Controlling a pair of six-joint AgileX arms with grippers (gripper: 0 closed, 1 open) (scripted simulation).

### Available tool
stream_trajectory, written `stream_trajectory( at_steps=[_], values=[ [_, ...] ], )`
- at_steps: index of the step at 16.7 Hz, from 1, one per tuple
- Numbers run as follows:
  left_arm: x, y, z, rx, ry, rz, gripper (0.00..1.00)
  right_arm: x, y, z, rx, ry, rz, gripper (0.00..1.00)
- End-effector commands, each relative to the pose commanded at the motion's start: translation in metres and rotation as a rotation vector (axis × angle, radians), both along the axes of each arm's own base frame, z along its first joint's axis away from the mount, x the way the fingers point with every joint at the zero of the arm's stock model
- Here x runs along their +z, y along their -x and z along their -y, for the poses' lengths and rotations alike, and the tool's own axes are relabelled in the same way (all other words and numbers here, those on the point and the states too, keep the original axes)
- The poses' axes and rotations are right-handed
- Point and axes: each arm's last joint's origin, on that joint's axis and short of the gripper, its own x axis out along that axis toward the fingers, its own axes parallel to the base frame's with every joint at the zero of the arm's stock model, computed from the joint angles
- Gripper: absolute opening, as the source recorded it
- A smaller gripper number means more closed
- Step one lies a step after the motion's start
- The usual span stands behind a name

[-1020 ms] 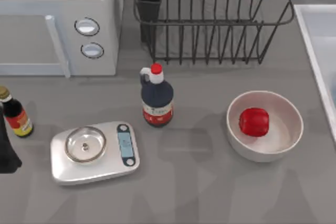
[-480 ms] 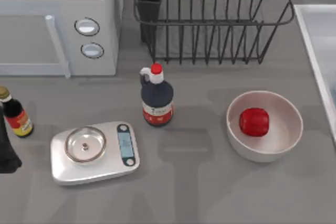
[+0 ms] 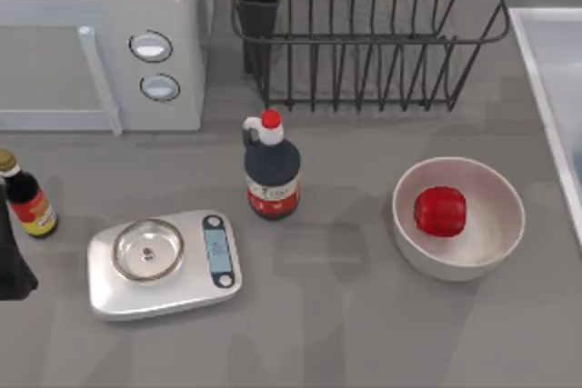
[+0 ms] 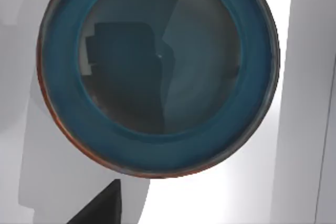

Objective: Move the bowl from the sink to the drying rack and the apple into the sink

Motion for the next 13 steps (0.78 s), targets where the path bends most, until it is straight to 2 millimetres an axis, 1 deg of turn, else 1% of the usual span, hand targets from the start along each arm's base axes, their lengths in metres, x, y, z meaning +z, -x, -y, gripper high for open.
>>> stream_trajectory(
  at_steps=[3, 5, 7, 13],
  values=[
    [0.0, 0.0, 0.0, 0.0, 0.0, 0.0, 1.0, -0.028, -0.016, 0.021, -0.012, -0.017, -0.049, 1.0],
    [0.0, 0.0, 0.0, 0.0, 0.0, 0.0, 1.0, -0.039, -0.021, 0.029, -0.018, -0.022, -0.062, 1.0],
    [0.0, 0.0, 0.0, 0.0, 0.0, 0.0, 1.0, -0.043, -0.023, 0.032, -0.02, -0.023, -0.066, 1.0],
    [0.0, 0.0, 0.0, 0.0, 0.0, 0.0, 1.0, -0.045, -0.024, 0.03, -0.016, -0.023, -0.067, 1.0]
  ],
)
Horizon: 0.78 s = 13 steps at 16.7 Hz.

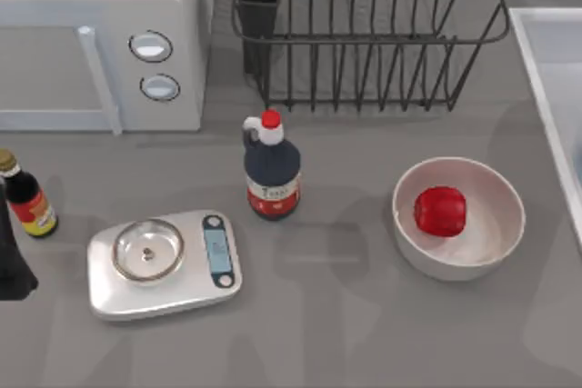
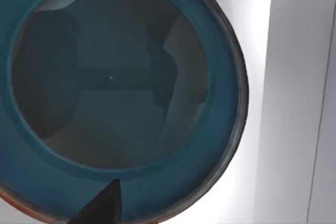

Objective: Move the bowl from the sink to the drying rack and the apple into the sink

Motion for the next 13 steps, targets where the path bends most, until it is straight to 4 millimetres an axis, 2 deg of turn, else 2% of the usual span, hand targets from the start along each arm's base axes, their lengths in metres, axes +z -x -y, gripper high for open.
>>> stream_trajectory(
  at_steps=[3, 9, 13],
  values=[
    [0.0, 0.0, 0.0, 0.0, 0.0, 0.0, 1.0, -0.022, -0.003, 0.002, -0.004, 0.0, 0.0, 1.0],
    [0.0, 0.0, 0.0, 0.0, 0.0, 0.0, 1.0, -0.091, -0.009, 0.003, -0.004, 0.0, 0.0, 1.0],
    [0.0, 0.0, 0.0, 0.0, 0.0, 0.0, 1.0, -0.098, -0.009, 0.003, -0.004, 0.0, 0.0, 1.0]
  ],
)
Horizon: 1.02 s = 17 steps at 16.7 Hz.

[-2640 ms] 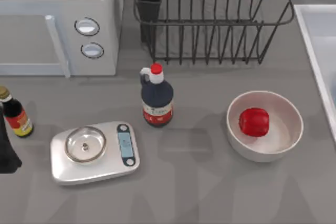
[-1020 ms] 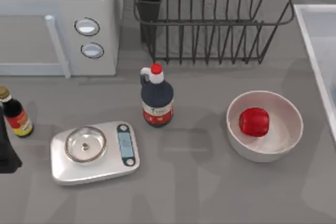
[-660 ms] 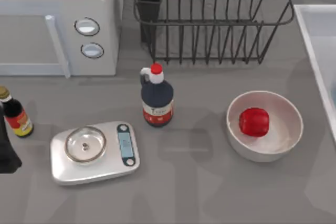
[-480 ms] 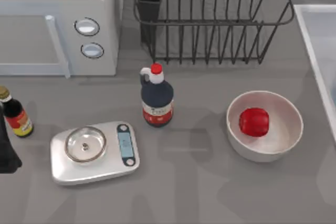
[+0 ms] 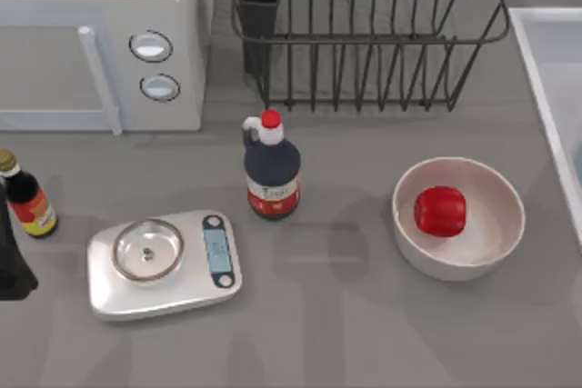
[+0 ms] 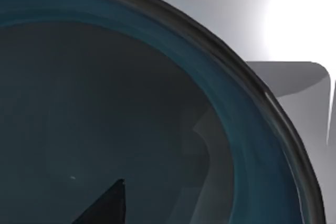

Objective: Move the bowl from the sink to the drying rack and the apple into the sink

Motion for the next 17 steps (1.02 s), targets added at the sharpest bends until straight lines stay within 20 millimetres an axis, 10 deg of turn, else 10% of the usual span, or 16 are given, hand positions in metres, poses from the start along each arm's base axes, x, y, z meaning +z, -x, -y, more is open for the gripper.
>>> stream_trajectory(
  at_steps=[14, 17],
  values=[
    [0.0, 0.0, 0.0, 0.0, 0.0, 0.0, 1.0, 0.0, 0.0, 0.0, 0.0, 0.0, 0.0, 0.02],
    [0.0, 0.0, 0.0, 0.0, 0.0, 0.0, 1.0, 0.0, 0.0, 0.0, 0.0, 0.0, 0.0, 0.0]
  ],
)
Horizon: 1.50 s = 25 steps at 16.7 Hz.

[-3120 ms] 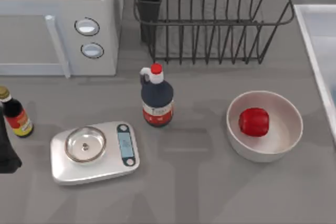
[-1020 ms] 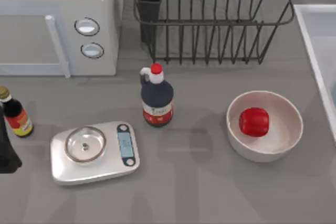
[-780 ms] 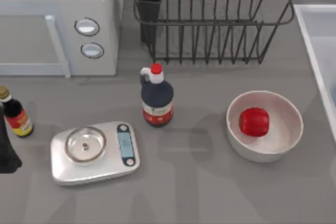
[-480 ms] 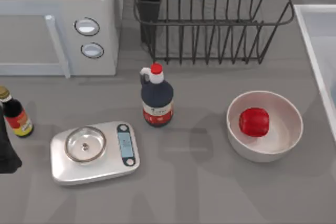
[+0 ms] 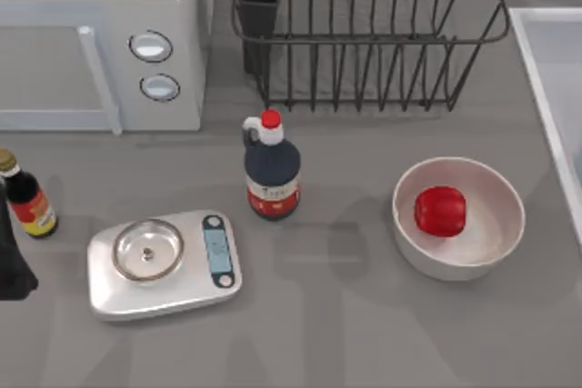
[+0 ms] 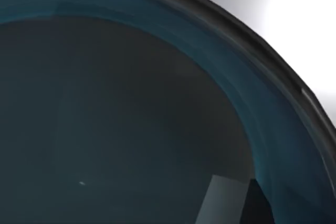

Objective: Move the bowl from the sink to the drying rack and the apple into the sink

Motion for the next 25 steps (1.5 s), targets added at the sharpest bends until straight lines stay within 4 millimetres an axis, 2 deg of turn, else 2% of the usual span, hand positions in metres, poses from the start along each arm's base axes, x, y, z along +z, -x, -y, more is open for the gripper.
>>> stream_trajectory(
  at_steps=[5, 8, 10, 12, 15, 18, 20, 22, 25],
  values=[
    [0.0, 0.0, 0.0, 0.0, 0.0, 0.0, 1.0, 0.0, 0.0, 0.0, 0.0, 0.0, 0.0, 0.0],
    [0.0, 0.0, 0.0, 0.0, 0.0, 0.0, 1.0, 0.007, 0.002, 0.001, 0.0, 0.0, 0.002, 0.0],
    [0.0, 0.0, 0.0, 0.0, 0.0, 0.0, 1.0, 0.026, 0.012, 0.011, -0.004, -0.003, -0.005, 0.0],
    [0.0, 0.0, 0.0, 0.0, 0.0, 0.0, 1.0, 0.059, 0.03, 0.023, -0.005, -0.004, -0.009, 0.0],
    [0.0, 0.0, 0.0, 0.0, 0.0, 0.0, 1.0, 0.132, 0.075, 0.038, -0.001, 0.002, 0.002, 0.0],
    [0.0, 0.0, 0.0, 0.0, 0.0, 0.0, 1.0, 0.209, 0.141, 0.041, 0.004, 0.016, 0.022, 0.0],
    [0.0, 0.0, 0.0, 0.0, 0.0, 0.0, 1.0, 0.251, 0.19, 0.033, 0.005, 0.025, 0.031, 0.0],
    [0.0, 0.0, 0.0, 0.0, 0.0, 0.0, 1.0, 0.279, 0.234, 0.02, 0.004, 0.028, 0.032, 0.0],
    [0.0, 0.0, 0.0, 0.0, 0.0, 0.0, 1.0, 0.299, 0.282, 0.003, 0.003, 0.014, 0.016, 0.0]
  ],
)
